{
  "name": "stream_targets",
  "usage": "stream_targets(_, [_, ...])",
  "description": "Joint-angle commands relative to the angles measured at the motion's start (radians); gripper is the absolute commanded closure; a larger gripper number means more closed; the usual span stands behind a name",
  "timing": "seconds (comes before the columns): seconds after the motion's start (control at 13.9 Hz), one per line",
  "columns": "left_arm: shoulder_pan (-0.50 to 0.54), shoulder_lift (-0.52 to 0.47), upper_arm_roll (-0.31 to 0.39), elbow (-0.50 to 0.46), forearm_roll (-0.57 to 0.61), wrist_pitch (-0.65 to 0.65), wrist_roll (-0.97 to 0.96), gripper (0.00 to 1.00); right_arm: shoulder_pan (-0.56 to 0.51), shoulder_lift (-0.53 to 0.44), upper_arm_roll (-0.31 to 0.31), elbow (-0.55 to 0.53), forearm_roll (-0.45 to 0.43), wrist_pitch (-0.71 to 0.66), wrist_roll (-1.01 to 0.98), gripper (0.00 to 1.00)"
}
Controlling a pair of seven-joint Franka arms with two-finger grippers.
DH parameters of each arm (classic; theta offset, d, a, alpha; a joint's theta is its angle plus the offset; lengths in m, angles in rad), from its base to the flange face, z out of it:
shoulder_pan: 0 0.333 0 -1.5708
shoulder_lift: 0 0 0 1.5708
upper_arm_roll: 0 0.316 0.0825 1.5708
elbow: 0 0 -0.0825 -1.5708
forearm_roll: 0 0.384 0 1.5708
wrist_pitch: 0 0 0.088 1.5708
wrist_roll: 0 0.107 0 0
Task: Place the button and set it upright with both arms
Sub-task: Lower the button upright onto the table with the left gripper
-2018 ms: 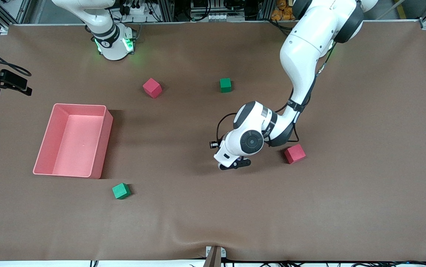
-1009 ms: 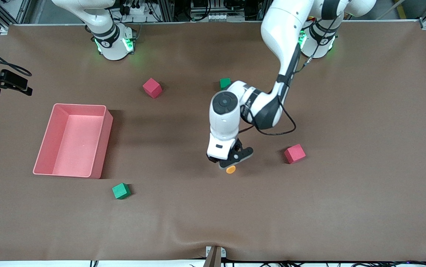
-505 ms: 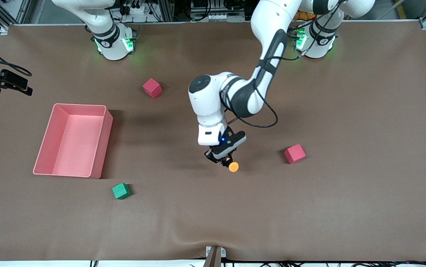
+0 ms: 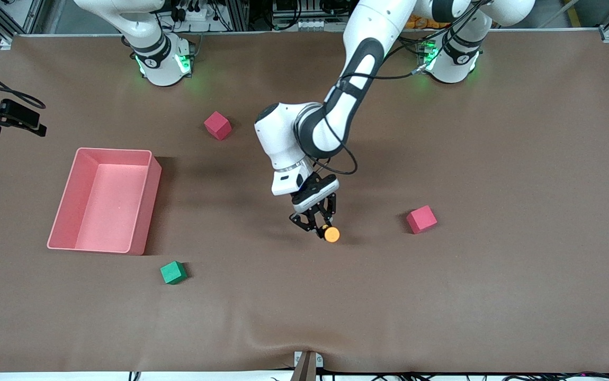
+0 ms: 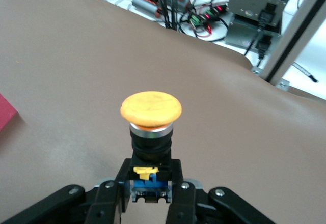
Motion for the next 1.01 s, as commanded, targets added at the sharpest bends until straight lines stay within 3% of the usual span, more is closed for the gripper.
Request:
stream_targets(0.0, [-0.044,0.051,0.018,0.004,0.11,-0.053,-0.115,1.0,-0.009,-0.015,0.009,-0.012,0.015,0.001,0.012,0.0])
stream_targets(0.43, [-0.096,0.149,0.016,-0.002,0.28,-0.115,-0.261,1.0,-0.014,-0.015,0.009,-0.011,0.015,-0.002,0.012,0.0])
stream_targets(0.94, [-0.096,0.231,0.016,-0.013,0.327,-0.132,-0.281,1.0,-0.012,-0.015,0.009,-0.011,0.014,-0.005,0.012,0.0])
